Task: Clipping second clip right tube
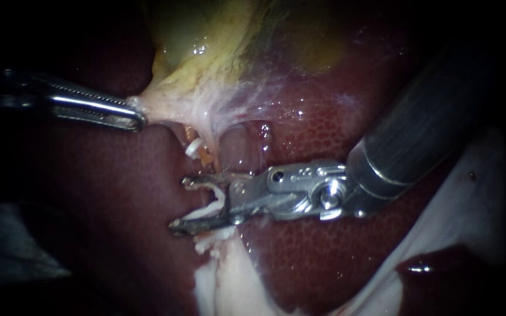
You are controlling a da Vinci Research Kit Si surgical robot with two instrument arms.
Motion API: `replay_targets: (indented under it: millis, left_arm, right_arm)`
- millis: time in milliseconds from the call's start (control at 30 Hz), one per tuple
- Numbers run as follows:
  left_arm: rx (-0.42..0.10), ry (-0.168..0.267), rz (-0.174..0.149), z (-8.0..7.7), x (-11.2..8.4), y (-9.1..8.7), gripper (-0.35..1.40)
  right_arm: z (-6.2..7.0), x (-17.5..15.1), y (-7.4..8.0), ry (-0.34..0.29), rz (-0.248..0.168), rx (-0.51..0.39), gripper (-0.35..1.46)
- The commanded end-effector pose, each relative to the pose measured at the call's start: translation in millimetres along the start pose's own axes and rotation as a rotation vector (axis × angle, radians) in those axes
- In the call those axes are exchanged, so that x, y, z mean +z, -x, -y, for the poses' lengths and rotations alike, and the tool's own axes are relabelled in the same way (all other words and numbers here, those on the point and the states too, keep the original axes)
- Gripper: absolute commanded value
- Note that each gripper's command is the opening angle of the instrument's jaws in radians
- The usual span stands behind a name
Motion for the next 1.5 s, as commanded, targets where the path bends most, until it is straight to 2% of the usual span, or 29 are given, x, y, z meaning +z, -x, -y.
replay_targets:
  millis: [33, 200, 500, 633, 733, 1000, 1200, 1367, 1500]
  left_arm:
    - [0.000, 0.000, 0.000, 0.0, 0.0, 0.0, -0.35]
    - [0.000, 0.001, 0.000, 0.1, -0.1, 0.1, -0.35]
    - [0.000, 0.004, 0.000, 0.1, -0.5, 0.1, -0.35]
    - [0.001, 0.004, 0.001, 0.1, -0.6, 0.1, -0.35]
    - [0.001, 0.005, 0.001, 0.1, -0.6, 0.1, -0.35]
    - [0.001, 0.005, 0.001, 0.0, -0.8, 0.1, -0.35]
    - [0.001, 0.005, 0.001, -0.1, -0.8, 0.1, -0.35]
    - [0.000, 0.004, 0.001, -0.2, -0.8, 0.1, -0.35]
    - [0.000, 0.004, 0.001, -0.2, -0.7, 0.1, -0.35]
  right_arm:
    - [0.1, -0.3, -0.1, -0.001, -0.003, 0.000, 0.48]
    - [0.8, -2.0, -0.7, -0.011, -0.005, 0.021, 0.48]
    - [2.3, -7.9, -2.0, -0.061, -0.055, 0.100, 0.48]
    - [2.5, -9.9, -1.6, -0.123, -0.054, 0.126, 0.48]
    - [2.1, -10.8, -0.9, -0.147, -0.049, 0.133, 0.45]
    - [0.0, -10.2, 0.7, -0.153, -0.047, 0.168, 0.45]
    - [-1.5, -8.3, 2.3, -0.158, -0.060, 0.194, 0.45]
    - [-2.2, -6.1, 3.5, -0.181, -0.063, 0.222, 0.46]
    - [-2.2, -4.3, 4.0, -0.207, -0.076, 0.232, 0.46]
